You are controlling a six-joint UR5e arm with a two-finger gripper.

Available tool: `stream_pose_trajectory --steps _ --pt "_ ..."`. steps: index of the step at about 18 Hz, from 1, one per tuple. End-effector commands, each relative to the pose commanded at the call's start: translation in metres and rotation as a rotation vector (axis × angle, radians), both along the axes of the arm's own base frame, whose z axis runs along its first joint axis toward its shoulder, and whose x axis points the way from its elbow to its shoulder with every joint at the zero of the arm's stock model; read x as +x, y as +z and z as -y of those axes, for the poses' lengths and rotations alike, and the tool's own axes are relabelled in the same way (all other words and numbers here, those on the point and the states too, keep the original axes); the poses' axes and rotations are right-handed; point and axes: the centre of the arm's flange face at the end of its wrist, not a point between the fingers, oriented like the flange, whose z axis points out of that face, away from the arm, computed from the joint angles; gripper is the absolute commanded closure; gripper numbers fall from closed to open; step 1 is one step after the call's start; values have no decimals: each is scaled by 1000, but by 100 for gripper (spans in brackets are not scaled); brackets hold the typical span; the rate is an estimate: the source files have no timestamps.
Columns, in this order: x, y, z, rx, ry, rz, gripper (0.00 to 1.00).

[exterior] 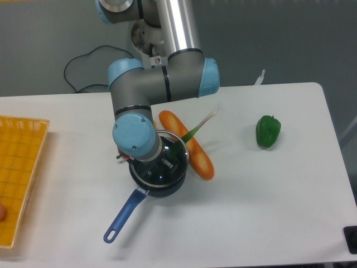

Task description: Close the pot lid

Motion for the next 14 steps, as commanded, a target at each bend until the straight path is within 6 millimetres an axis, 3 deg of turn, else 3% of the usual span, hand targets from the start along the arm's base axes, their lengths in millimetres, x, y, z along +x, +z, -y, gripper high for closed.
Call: stream_pose_trajectory --steps 2,4,10,14 --pt "-2 11 2 18 6 -9 0" --pt "-5 19 4 34 15 -12 0" --pt "-42 59 24 141 56 -63 0" --pt "-65 73 48 155 61 -73 0"
